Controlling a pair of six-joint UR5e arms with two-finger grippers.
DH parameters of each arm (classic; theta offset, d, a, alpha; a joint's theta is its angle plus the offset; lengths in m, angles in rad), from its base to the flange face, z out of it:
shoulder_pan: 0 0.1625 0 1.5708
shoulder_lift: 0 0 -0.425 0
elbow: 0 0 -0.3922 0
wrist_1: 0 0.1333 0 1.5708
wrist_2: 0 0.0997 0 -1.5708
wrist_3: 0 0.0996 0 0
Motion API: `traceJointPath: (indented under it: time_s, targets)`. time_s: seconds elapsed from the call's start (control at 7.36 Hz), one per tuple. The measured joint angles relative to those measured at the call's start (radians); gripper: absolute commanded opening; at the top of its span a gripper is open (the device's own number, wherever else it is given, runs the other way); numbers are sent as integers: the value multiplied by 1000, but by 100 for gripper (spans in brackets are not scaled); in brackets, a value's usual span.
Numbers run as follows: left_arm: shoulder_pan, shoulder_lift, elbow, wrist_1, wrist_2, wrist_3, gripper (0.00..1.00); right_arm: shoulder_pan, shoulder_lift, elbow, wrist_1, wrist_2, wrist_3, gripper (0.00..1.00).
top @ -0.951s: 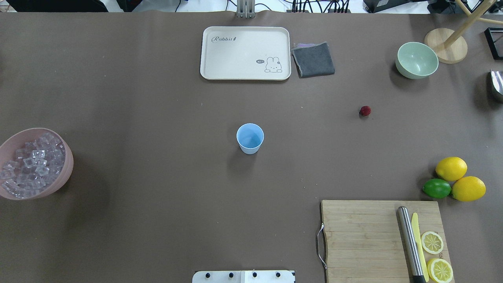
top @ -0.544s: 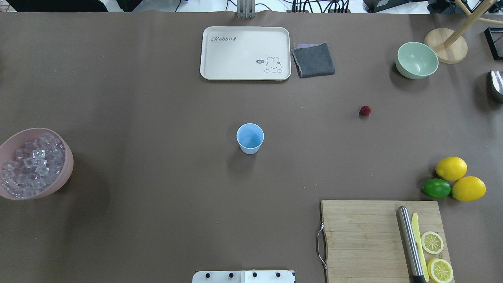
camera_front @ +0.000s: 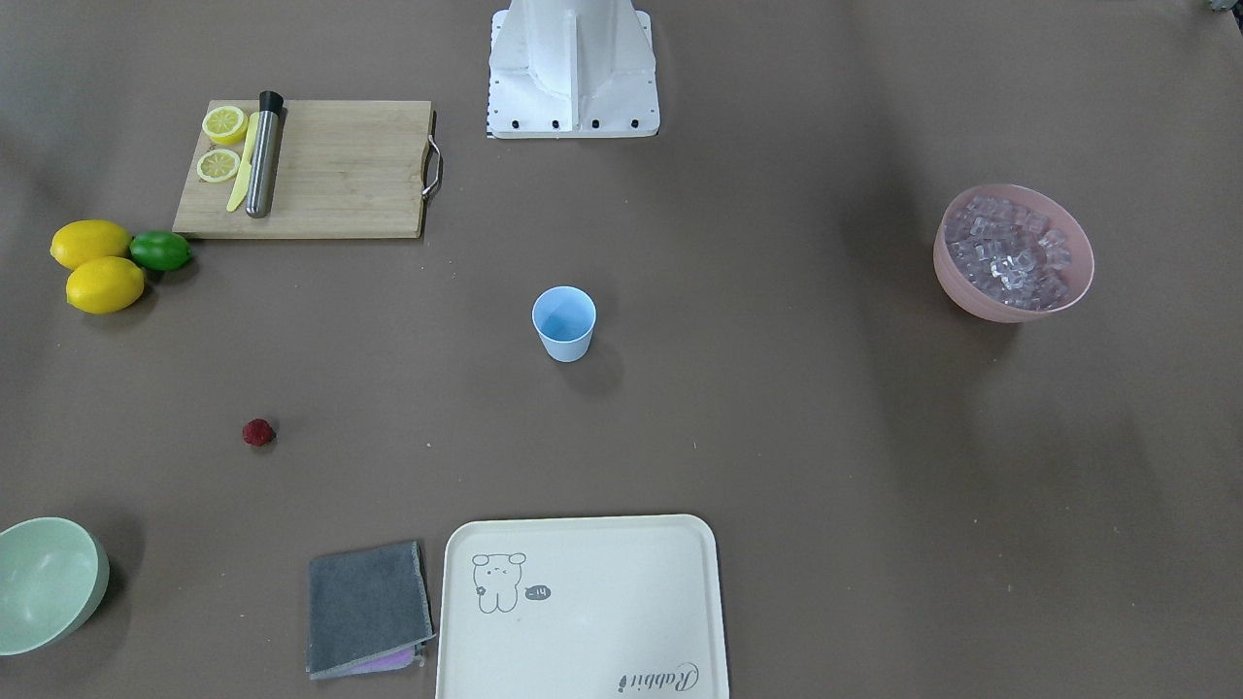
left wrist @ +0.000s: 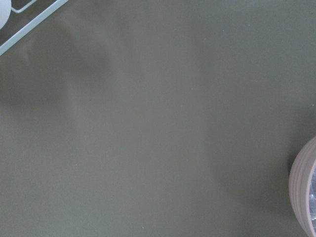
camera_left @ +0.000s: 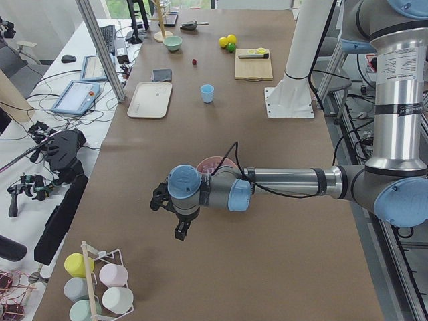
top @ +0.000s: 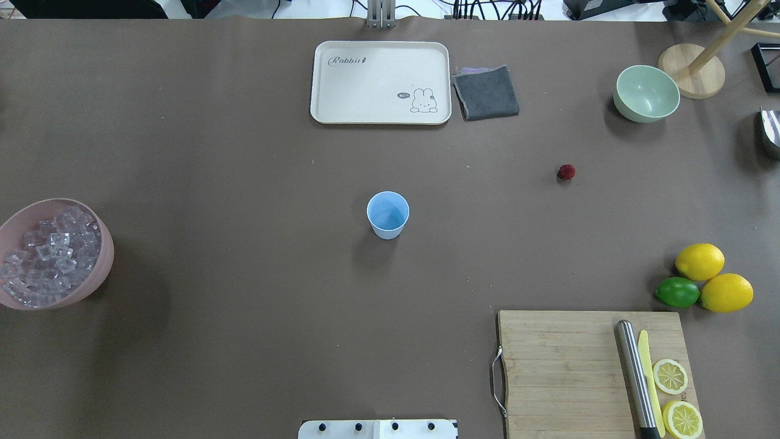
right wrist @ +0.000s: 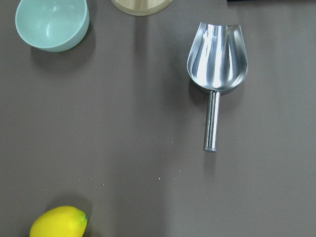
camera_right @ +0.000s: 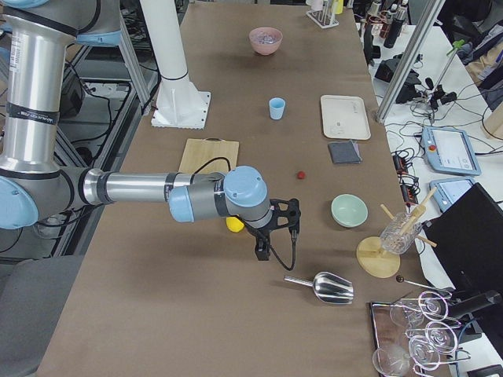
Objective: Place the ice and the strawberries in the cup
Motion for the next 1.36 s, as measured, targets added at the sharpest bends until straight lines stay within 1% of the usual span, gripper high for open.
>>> traceJointPath:
  time_s: [0.27, 0.54, 0.68, 0.82, 0.95, 1.09, 1.36]
  targets:
    - [0, -1, 30, -125, -33, -3, 98, 1, -2, -3, 24, 5, 0, 100]
    - [0, -4, 23, -216, -80, -36, 98, 0, -6, -5, 74, 1, -2, 100]
    - [16, -15, 14, -264, -128, -83, 98, 0, -12, -6, 101, 4, -1, 100]
    - [52, -29, 10, -335, -174, -177, 100, -2, -16, -7, 120, 9, 3, 100]
    - [88, -36, 9, -420, -177, -301, 100, -7, -21, -7, 128, 9, 5, 100]
    - [135, -33, -4, -490, -126, -434, 100, -16, -27, -7, 131, 7, 5, 100]
    - [269, 3, -89, -533, 34, -639, 100, -24, -33, -7, 133, 5, 5, 100]
